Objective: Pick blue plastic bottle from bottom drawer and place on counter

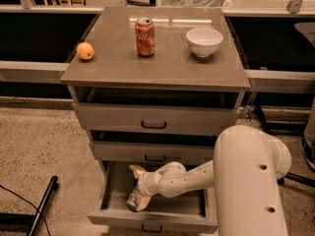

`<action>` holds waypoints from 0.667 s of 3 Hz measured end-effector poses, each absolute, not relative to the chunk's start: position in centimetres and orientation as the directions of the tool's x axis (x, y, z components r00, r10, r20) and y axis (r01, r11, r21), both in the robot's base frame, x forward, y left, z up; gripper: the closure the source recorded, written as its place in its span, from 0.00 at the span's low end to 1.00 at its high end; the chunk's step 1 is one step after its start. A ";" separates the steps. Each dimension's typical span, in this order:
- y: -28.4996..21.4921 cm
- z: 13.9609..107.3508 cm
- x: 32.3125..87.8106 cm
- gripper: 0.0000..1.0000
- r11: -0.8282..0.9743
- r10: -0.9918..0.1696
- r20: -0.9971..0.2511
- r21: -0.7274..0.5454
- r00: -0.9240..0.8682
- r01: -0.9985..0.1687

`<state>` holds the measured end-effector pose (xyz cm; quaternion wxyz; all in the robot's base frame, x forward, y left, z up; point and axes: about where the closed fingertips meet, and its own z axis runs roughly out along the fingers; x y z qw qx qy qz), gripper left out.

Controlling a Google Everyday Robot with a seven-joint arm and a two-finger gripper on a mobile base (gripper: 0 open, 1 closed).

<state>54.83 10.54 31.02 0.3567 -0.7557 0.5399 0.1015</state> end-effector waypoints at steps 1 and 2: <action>9.9 28.5 55.3 0.00 -0.182 -0.788 -0.499 -0.371 0.361 -0.911; 9.6 25.3 54.4 0.00 -0.220 -0.821 -0.460 -0.293 0.338 -0.931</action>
Offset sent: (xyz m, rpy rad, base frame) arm 0.0396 -0.0487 -0.0877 -0.2424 0.2060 0.0522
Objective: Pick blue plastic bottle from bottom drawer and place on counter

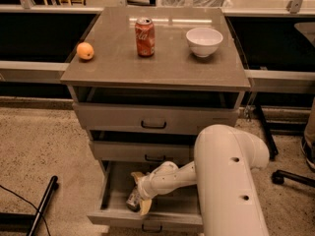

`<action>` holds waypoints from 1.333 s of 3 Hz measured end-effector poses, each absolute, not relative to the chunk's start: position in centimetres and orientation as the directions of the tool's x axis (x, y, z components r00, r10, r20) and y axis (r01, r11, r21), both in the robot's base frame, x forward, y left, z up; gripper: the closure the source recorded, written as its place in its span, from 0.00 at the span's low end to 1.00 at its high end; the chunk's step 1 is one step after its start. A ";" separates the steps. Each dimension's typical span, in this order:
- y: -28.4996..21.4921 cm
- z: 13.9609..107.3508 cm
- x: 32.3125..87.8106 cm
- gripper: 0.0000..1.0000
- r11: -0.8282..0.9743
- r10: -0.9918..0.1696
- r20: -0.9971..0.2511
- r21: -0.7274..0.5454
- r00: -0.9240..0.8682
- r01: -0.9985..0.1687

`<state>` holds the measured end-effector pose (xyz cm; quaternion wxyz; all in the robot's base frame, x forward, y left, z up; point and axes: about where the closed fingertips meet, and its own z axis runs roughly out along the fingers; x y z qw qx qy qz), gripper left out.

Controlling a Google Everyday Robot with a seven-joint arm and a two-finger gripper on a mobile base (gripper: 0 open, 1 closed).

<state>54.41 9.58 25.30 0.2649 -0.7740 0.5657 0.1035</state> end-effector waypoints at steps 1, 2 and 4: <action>9.1 24.5 54.3 0.00 -0.312 -0.799 -0.421 -0.319 0.429 -0.895; 9.2 24.4 54.3 0.00 -0.349 -0.784 -0.407 -0.336 0.469 -0.875; 10.4 23.7 54.8 0.00 -0.645 -0.659 -0.223 -0.323 0.718 -0.692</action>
Offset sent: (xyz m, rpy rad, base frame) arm -0.0011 -0.0043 -0.0077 -0.0277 -0.0298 0.0786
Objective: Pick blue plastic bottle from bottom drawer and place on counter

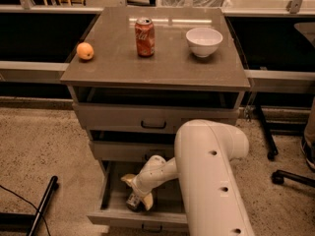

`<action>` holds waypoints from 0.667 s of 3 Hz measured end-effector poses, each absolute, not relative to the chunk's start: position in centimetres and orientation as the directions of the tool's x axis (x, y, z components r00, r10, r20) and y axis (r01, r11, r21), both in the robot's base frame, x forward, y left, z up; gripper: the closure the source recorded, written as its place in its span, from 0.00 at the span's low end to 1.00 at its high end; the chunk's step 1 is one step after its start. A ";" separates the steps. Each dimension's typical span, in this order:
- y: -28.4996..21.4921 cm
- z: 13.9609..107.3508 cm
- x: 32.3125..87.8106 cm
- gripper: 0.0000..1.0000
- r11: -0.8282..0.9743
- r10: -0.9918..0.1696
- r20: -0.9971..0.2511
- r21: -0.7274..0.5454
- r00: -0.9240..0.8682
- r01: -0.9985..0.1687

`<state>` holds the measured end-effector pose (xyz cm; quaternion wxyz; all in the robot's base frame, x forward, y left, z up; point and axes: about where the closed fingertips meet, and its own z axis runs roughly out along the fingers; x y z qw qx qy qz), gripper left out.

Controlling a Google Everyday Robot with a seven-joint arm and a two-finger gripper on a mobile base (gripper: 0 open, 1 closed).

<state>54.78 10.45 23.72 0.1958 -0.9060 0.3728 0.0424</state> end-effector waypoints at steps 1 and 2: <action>11.1 24.0 53.7 0.00 -0.709 -0.591 -0.234 -0.306 0.772 -0.636; 11.3 24.0 53.5 0.00 -0.725 -0.570 -0.248 -0.295 0.783 -0.622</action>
Offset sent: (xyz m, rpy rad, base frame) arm -0.0101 0.0059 0.0018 -0.0082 0.0152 0.0867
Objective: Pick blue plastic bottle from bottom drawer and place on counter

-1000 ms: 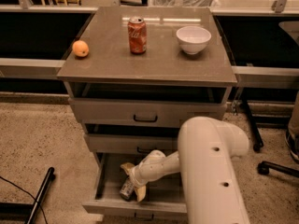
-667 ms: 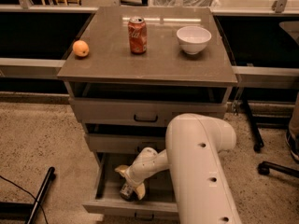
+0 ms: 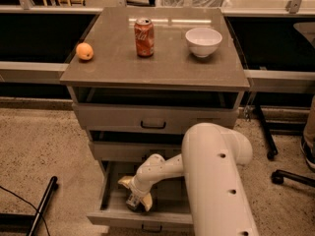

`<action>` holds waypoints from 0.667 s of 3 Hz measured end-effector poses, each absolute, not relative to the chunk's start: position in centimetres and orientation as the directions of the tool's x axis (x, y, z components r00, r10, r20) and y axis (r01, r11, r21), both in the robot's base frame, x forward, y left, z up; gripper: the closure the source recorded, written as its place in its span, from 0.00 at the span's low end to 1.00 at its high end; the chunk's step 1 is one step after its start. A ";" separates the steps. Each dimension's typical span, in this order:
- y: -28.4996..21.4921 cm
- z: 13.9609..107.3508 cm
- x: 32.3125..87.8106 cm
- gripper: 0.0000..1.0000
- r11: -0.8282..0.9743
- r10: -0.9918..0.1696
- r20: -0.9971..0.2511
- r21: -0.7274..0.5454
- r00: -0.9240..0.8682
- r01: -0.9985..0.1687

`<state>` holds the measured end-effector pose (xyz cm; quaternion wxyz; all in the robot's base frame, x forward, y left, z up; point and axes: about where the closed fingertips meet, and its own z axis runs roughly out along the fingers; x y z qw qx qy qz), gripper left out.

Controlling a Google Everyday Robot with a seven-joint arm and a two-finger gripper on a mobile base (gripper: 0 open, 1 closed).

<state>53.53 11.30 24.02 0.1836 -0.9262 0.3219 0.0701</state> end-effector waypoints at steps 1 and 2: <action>11.7 22.7 53.7 0.00 -0.742 -0.567 -0.231 -0.273 0.791 -0.612; 12.5 20.8 54.4 0.00 -0.799 -0.510 -0.158 -0.277 0.846 -0.533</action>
Offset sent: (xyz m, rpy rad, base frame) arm 0.0258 0.0268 -0.0547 -0.1367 -0.2045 0.2429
